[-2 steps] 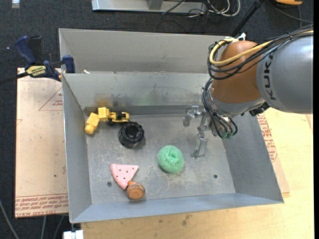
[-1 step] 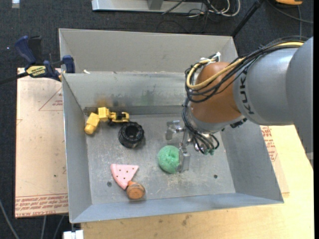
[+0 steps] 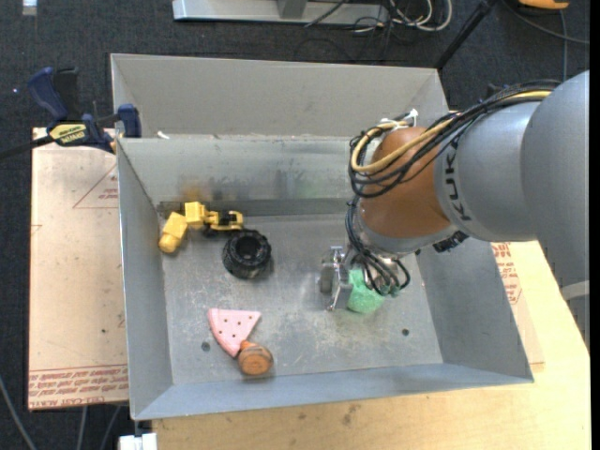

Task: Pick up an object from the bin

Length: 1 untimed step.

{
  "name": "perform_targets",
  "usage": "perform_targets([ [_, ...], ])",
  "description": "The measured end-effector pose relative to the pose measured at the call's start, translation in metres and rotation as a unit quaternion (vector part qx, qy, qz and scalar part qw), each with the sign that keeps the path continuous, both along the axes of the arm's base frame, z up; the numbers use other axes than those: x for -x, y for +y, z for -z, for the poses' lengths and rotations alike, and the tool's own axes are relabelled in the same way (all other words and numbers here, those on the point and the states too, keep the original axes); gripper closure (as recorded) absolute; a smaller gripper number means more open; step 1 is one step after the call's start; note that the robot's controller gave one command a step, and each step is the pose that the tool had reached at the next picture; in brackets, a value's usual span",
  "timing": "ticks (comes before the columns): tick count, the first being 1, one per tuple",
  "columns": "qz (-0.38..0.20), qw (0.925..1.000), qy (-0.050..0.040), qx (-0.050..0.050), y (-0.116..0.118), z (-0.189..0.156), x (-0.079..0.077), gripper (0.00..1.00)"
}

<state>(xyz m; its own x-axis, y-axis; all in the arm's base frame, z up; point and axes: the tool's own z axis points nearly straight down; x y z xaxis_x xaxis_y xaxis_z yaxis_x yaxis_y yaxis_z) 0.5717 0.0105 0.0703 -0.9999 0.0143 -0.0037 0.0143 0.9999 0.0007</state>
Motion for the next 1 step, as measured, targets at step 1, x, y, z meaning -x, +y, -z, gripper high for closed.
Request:
perform_targets([
  [1,-0.001,1.0000,0.0004,0.000,0.0003,0.0002,0.0003,0.00],
])
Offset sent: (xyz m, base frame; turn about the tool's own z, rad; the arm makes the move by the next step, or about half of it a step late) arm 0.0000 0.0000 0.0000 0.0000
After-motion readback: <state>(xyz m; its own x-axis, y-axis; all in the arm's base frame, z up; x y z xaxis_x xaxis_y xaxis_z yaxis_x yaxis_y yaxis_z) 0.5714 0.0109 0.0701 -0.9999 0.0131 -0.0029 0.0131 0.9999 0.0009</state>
